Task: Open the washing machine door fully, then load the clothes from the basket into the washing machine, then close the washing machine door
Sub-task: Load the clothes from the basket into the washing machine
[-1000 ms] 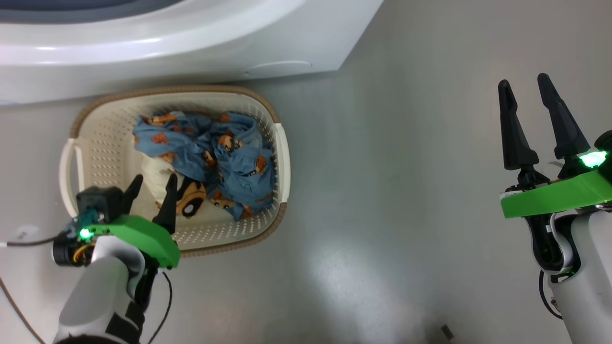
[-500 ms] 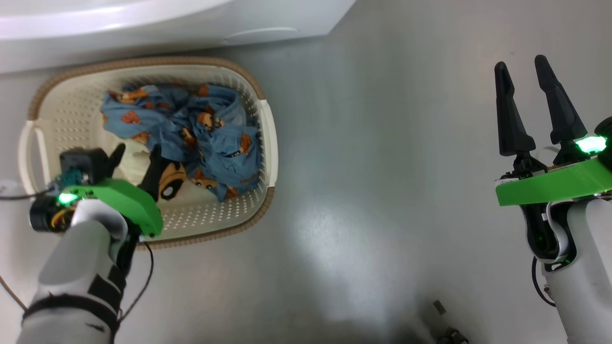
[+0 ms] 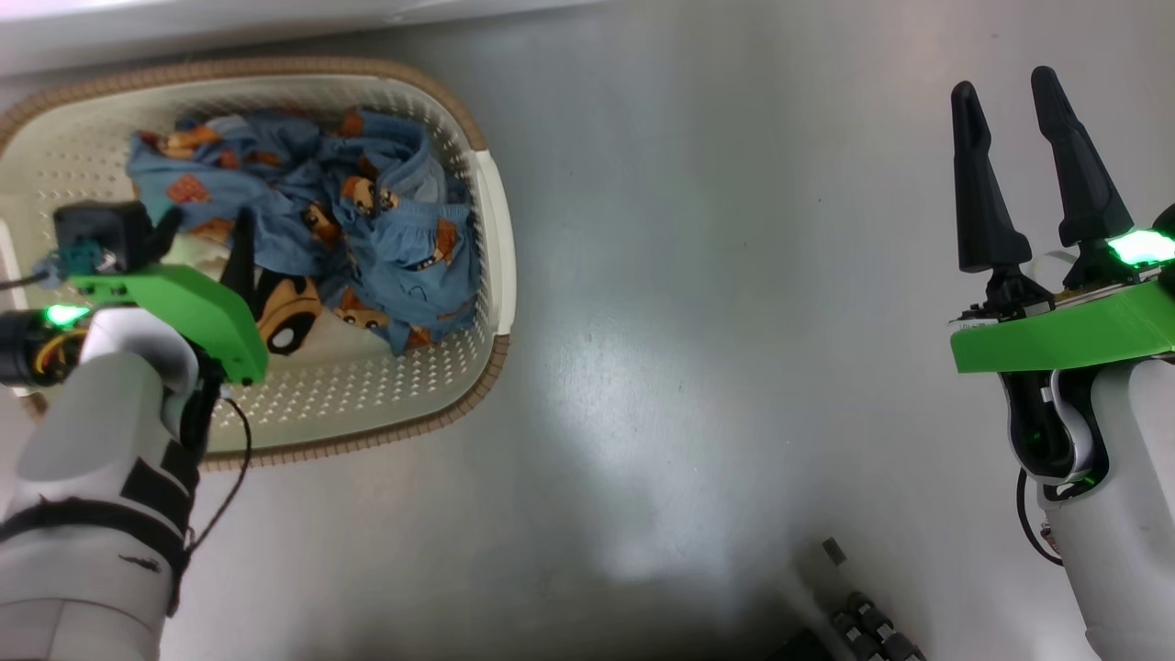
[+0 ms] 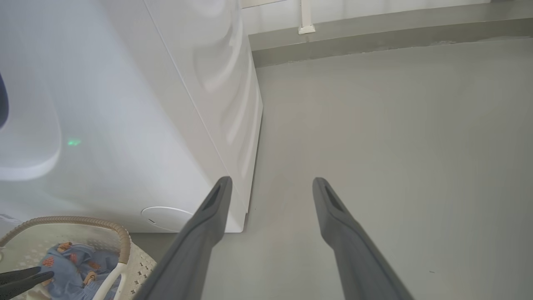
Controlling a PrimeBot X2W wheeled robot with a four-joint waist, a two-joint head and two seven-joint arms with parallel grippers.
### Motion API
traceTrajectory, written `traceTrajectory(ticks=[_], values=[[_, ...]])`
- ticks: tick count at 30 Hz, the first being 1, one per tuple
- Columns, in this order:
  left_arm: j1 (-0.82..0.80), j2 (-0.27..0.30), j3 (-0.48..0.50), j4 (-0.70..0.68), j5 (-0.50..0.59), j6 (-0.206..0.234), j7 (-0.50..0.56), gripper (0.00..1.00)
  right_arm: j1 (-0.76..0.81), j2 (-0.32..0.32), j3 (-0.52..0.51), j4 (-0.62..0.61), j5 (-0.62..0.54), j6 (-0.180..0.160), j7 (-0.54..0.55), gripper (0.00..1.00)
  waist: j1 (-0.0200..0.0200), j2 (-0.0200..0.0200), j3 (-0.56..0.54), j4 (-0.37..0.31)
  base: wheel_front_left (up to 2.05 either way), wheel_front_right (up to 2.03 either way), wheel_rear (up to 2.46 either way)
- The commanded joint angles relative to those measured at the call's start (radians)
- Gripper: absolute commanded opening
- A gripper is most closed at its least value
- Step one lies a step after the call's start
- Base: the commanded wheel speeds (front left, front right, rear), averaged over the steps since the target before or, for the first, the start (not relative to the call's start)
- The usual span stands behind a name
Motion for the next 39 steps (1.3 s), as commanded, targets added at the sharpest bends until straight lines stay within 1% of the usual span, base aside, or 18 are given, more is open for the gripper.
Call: traceTrajectory(ticks=[1,5,10,14,21,31,37,38,39], values=[[0.001,0.048,0.011,0.002,-0.007,0.018,0.011,1.0,0.017,-0.001,0.015,-0.025,-0.008,0.004,-0.008,1.0,-0.0001,-0.0001,0.015,-0.002,0.0,0.0,0.0],[-0.009,0.048,0.007,0.005,-0.007,0.034,0.028,1.0,0.012,0.001,0.016,-0.027,-0.009,0.004,-0.008,1.0,-0.0001,-0.0001,0.024,-0.002,0.0,0.0,0.0],[-0.024,0.047,-0.003,0.008,-0.003,0.069,0.038,1.0,0.006,0.005,0.017,-0.029,-0.011,0.004,-0.008,1.0,-0.0001,-0.0001,0.035,0.002,0.0,0.0,0.0],[-0.032,0.051,-0.012,0.009,0.001,0.083,0.035,1.0,0.002,0.006,0.018,-0.032,-0.01,0.004,-0.008,1.0,-0.0001,-0.0001,0.041,0.003,0.0,0.0,0.0],[-0.036,0.06,-0.042,0.011,0.019,0.099,0.082,1.0,-0.004,0.009,0.026,-0.035,-0.008,0.004,-0.008,1.0,-0.0001,-0.0001,0.055,-0.002,0.0,0.0,0.0],[-0.059,0.081,-0.085,0.011,0.042,0.104,0.159,1.0,-0.023,0.019,0.039,-0.038,-0.006,0.004,-0.008,1.0,-0.0001,-0.0001,0.079,-0.022,0.0,0.0,0.0],[-0.071,0.103,-0.104,0.011,0.049,0.097,0.2,1.0,-0.029,0.028,0.049,-0.041,-0.005,0.004,-0.008,1.0,-0.0001,-0.0001,0.087,-0.039,0.0,0.0,0.0],[-0.071,0.106,-0.106,0.011,0.049,0.097,0.205,0.93,-0.029,0.03,0.051,-0.041,-0.005,0.004,-0.008,1.0,-0.0001,-0.0001,0.087,-0.042,0.0,0.0,0.0],[-0.072,0.108,-0.108,0.011,0.049,0.096,0.211,0.78,-0.029,0.031,0.053,-0.041,-0.005,0.004,-0.008,1.0,-0.0001,-0.0001,0.087,-0.045,0.0,0.0,0.0]])
